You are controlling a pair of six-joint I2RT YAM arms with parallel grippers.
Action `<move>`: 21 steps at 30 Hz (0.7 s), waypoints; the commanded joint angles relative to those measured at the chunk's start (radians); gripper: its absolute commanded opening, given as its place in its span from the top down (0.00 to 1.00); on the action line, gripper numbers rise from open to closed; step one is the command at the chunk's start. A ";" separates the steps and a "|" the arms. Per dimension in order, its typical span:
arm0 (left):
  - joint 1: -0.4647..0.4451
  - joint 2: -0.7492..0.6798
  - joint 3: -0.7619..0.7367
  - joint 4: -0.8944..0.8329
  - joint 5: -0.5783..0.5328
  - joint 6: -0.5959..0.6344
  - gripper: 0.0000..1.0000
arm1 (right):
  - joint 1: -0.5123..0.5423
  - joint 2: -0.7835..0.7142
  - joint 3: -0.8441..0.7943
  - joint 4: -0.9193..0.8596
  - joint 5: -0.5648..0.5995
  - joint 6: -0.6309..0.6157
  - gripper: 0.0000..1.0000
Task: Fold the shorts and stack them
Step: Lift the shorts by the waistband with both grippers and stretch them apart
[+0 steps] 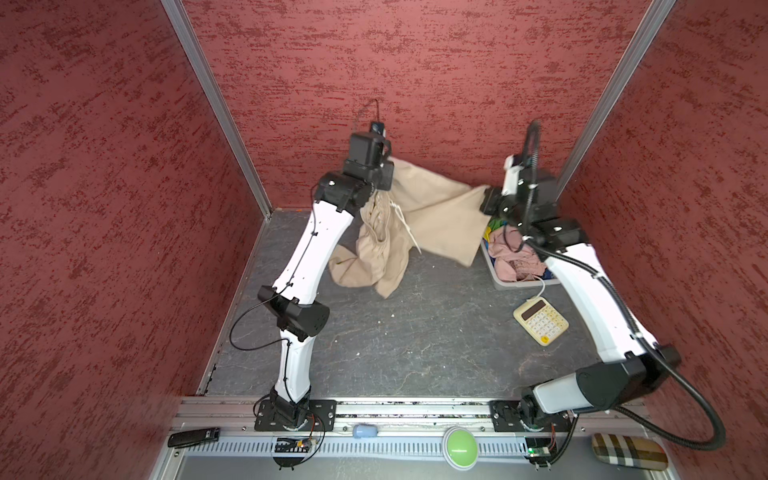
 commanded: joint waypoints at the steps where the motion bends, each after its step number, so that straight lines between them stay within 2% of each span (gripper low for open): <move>1: -0.010 -0.167 0.043 0.079 0.018 0.013 1.00 | -0.007 -0.025 0.263 -0.149 0.035 -0.105 1.00; 5: -0.038 -0.368 -0.064 0.152 0.047 -0.009 1.00 | -0.016 -0.014 0.556 -0.209 0.037 -0.158 1.00; 8: -0.049 -0.501 -0.152 0.173 0.063 -0.020 1.00 | -0.018 0.035 0.710 -0.252 0.019 -0.192 1.00; 14: -0.034 -0.658 -0.342 0.139 0.105 -0.066 1.00 | -0.029 0.092 0.740 -0.246 0.073 -0.256 1.00; 17: 0.055 -0.670 -0.463 0.116 0.101 -0.088 1.00 | -0.064 0.171 0.731 -0.244 0.048 -0.246 1.00; 21: 0.271 -0.612 -0.638 0.085 0.273 -0.199 1.00 | -0.109 0.345 0.719 -0.250 -0.015 -0.215 1.00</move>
